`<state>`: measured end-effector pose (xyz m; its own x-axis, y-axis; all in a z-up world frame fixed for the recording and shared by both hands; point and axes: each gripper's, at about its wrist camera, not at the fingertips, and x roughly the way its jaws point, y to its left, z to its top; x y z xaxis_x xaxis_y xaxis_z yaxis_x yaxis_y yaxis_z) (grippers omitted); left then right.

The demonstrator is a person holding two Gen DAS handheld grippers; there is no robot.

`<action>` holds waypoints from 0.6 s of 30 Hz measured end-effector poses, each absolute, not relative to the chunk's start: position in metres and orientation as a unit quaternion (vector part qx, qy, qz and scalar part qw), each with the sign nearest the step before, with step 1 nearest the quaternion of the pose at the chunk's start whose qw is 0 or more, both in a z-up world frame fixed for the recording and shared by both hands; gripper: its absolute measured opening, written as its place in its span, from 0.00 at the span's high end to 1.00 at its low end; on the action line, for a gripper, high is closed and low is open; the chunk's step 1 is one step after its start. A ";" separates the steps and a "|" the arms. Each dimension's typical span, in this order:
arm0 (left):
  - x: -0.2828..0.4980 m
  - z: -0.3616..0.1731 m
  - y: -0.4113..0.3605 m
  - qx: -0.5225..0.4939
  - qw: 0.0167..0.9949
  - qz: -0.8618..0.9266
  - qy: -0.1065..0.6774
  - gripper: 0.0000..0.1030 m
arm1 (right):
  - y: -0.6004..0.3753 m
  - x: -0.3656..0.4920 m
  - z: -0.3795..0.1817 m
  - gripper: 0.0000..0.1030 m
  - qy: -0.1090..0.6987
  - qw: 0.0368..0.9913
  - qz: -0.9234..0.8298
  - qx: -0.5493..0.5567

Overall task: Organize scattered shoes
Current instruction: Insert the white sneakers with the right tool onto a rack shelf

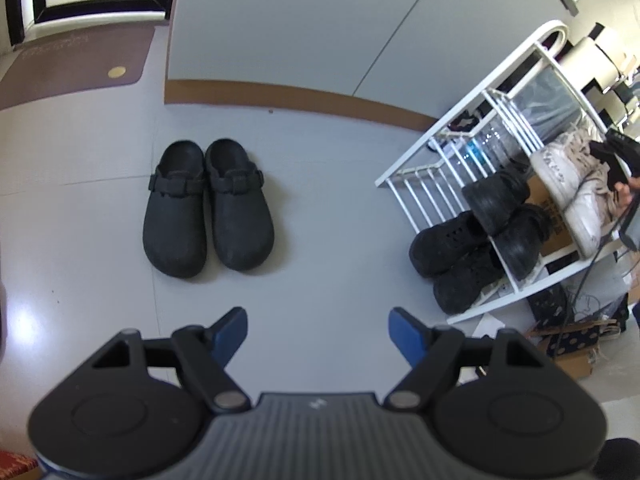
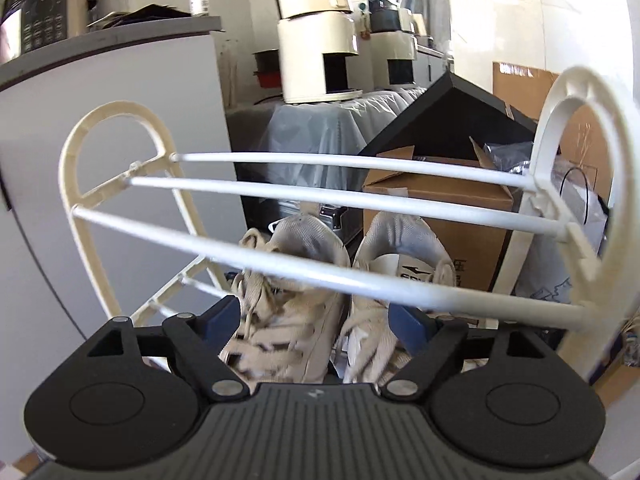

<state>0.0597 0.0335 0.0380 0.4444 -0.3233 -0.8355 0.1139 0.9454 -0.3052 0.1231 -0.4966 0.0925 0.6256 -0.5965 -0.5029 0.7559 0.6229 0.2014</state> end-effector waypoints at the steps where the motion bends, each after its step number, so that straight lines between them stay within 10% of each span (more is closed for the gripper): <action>1: 0.060 0.039 0.035 -0.105 0.844 -0.129 0.510 0.23 | -0.492 0.120 0.095 0.17 0.199 0.881 -0.384 0.194; 18: 0.042 0.079 0.043 -0.137 0.871 -0.133 0.452 0.22 | -0.452 0.036 0.128 0.13 0.218 0.904 -0.286 0.233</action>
<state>0.0417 0.0425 0.0788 0.5552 -0.3552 -0.7520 0.1075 0.9273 -0.3586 0.0356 -0.4516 0.1279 0.7415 -0.4151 -0.5272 0.6180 0.7284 0.2958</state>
